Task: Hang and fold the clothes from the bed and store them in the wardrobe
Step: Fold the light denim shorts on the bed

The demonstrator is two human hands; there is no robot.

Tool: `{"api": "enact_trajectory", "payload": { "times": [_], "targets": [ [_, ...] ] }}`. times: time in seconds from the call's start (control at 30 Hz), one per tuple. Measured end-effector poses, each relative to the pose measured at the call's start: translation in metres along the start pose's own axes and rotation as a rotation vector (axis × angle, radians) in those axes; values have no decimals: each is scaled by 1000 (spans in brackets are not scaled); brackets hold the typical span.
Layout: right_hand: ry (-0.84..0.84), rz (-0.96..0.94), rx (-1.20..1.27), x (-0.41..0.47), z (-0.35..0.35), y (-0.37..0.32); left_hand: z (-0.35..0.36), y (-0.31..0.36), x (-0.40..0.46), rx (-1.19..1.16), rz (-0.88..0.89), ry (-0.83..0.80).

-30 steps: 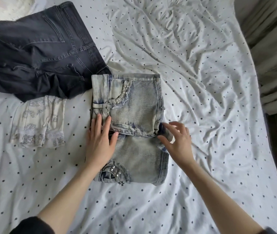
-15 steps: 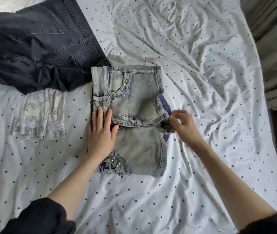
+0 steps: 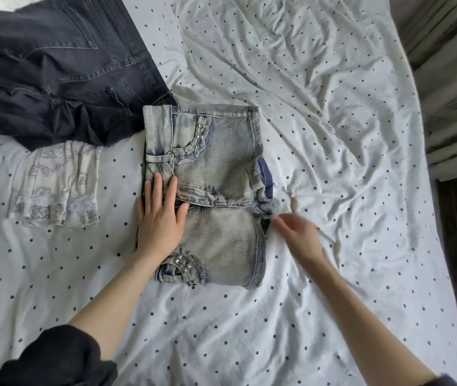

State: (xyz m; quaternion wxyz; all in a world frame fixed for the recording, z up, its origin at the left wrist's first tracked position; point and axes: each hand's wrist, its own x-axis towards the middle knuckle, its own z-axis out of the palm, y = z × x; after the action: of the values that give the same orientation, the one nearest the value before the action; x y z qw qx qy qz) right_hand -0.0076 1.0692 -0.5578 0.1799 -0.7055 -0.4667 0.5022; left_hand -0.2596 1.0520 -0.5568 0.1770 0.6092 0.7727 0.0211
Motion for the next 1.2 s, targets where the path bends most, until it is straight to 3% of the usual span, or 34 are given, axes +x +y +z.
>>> {"api": "enact_trajectory", "payload": {
  "times": [0.07,0.13,0.3,0.6,0.8,0.87,0.93,1.03,1.1,1.2],
  "targets": [
    [-105,88,90,-2,8,3,0,-2,-1,-41,15,12],
    [-77,145,255,-2,15,-1,2,-6,-3,-71,35,17],
    [62,47,116,9,14,-10,6,-18,-10,-186,62,74],
    [106,-60,377,25,-4,-43,4,-21,-10,-309,30,88],
    [178,102,135,22,2,-21,-2,-24,-1,-501,-158,180],
    [317,30,-19,15,7,-24,-5,-36,-3,-571,-238,176],
    [469,-183,-112,3,12,-31,-5,-48,-12,-608,-277,124],
    [457,-397,-246,-19,32,-31,1,-62,-35,-642,-291,-10],
    [354,-290,-263,-30,43,-21,4,-72,-51,-768,-335,-103],
    [164,115,-72,-40,45,-2,4,-80,-64,-1007,-432,-202]
  ]
}}
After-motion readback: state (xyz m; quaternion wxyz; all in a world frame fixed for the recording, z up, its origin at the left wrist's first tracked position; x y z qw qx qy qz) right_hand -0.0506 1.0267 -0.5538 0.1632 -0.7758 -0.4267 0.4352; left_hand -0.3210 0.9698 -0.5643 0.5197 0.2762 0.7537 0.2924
